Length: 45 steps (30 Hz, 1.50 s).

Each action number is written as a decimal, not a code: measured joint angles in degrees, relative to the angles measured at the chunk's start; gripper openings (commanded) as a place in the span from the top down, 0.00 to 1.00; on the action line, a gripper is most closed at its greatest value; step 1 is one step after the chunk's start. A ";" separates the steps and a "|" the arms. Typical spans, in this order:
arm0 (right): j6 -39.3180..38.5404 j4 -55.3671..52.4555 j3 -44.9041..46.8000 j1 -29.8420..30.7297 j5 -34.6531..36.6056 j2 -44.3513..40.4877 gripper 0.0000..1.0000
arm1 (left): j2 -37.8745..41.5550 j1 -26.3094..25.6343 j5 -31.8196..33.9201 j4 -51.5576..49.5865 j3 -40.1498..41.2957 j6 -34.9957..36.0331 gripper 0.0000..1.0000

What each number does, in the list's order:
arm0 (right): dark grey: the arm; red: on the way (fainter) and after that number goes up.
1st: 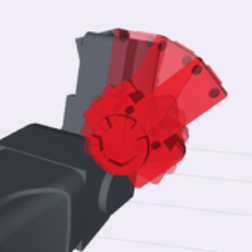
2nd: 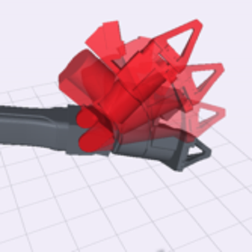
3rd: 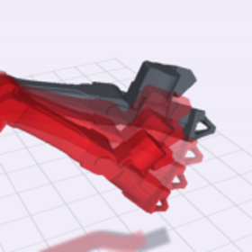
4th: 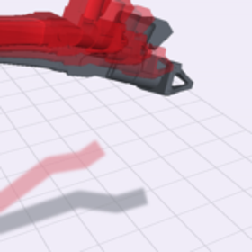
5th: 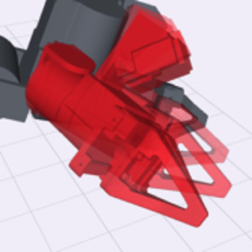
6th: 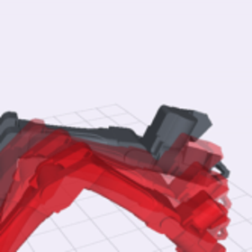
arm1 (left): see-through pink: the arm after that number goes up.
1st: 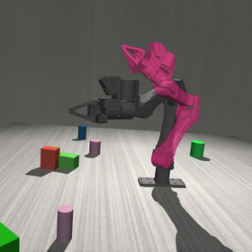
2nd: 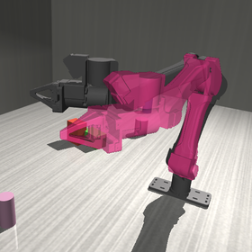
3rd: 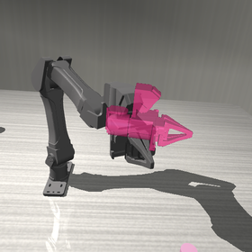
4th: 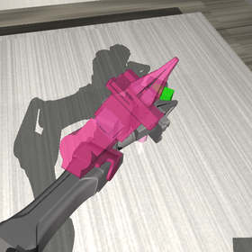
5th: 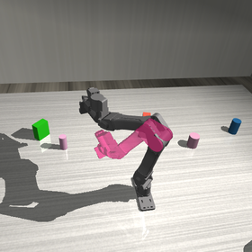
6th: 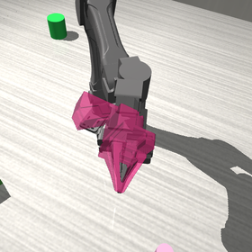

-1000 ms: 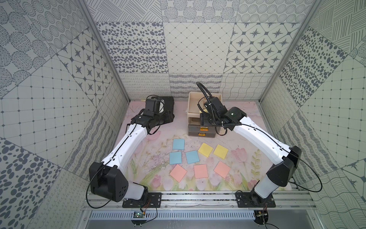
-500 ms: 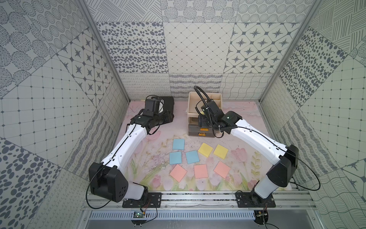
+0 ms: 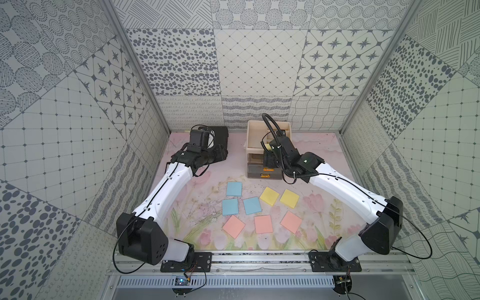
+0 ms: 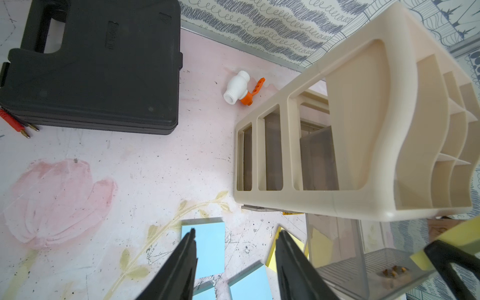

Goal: Please put the sticky notes in the drawer by color
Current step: Place the sticky notes in the drawer.

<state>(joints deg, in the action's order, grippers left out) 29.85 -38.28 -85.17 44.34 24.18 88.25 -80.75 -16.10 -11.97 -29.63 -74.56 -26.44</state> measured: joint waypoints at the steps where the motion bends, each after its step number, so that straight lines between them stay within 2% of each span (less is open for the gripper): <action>1: -0.11 0.46 0.00 0.15 0.20 -0.07 0.20 | 0.00 0.00 0.00 0.00 0.00 0.00 0.47; 18: -2.27 6.43 2.67 1.31 3.39 -0.07 0.18 | 0.00 0.22 -0.02 -0.02 0.48 0.00 0.47; 21: -2.32 6.54 2.69 1.36 3.50 -0.04 0.15 | 0.00 0.31 -0.02 -0.07 0.52 0.00 0.47; 45: -1.49 7.21 6.27 1.60 3.37 -0.24 0.14 | 0.09 0.33 -0.02 -0.17 1.09 0.00 0.47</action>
<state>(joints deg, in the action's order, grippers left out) 28.36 -31.07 -78.89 45.93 27.55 88.01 -80.66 -15.77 -11.99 -29.80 -73.47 -26.44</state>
